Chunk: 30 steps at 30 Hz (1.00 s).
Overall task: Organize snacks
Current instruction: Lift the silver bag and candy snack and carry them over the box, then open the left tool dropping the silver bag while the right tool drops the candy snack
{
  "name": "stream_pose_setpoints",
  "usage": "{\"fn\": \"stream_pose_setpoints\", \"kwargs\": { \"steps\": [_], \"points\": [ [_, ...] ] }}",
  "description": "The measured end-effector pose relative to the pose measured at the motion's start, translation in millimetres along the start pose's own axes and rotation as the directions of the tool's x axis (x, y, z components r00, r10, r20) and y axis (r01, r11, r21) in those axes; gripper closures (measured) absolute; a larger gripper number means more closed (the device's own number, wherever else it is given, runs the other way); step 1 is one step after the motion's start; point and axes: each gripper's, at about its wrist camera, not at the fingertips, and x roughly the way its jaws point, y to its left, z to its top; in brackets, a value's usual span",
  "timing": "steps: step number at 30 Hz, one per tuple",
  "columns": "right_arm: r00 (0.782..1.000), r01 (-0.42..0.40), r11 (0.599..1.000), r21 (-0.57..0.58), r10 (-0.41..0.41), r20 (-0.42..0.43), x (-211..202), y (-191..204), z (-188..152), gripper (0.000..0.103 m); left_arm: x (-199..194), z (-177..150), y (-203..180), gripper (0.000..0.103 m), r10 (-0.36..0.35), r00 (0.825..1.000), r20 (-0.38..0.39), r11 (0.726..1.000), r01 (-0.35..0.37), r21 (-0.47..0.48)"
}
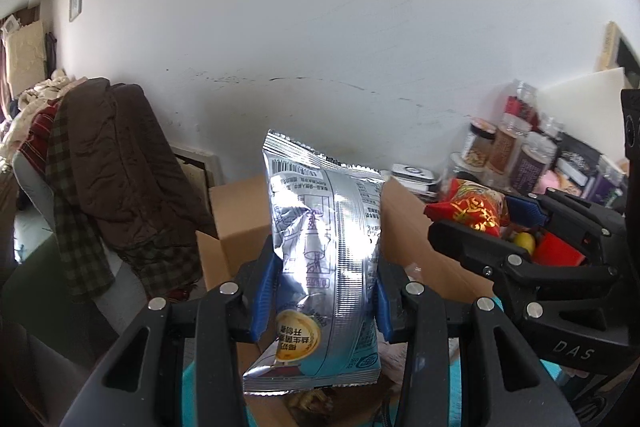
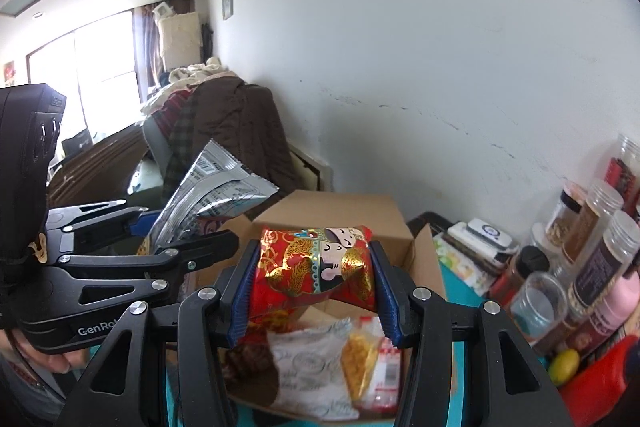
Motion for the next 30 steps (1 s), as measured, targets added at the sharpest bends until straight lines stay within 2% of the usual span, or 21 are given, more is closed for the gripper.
{"fn": "stream_pose_setpoints", "kwargs": {
  "steps": [7,16,23,26,30],
  "points": [
    [0.999,0.003,1.0,-0.007,-0.003,-0.049,27,-3,3,0.052,28,3,1,0.062,0.06,0.997,-0.049,0.998,-0.059,0.011],
    [0.988,-0.004,1.0,0.026,0.008,-0.156,59,-18,-10,0.052,60,-9,3,0.062,0.075,0.984,-0.164,0.997,-0.077,-0.005],
    [0.973,0.017,0.999,0.038,-0.008,-0.232,80,-30,-22,0.052,80,-18,3,0.062,0.088,0.961,-0.262,0.996,-0.092,-0.003],
    [0.963,0.033,0.999,0.025,-0.025,-0.268,90,-29,-30,0.052,84,-23,3,0.062,0.132,0.954,-0.268,0.991,-0.131,0.022],
    [0.955,0.042,0.999,0.034,-0.03,-0.296,98,-32,-37,0.051,88,-24,5,0.062,0.153,0.944,-0.293,0.988,-0.151,0.03]
  ]
}}
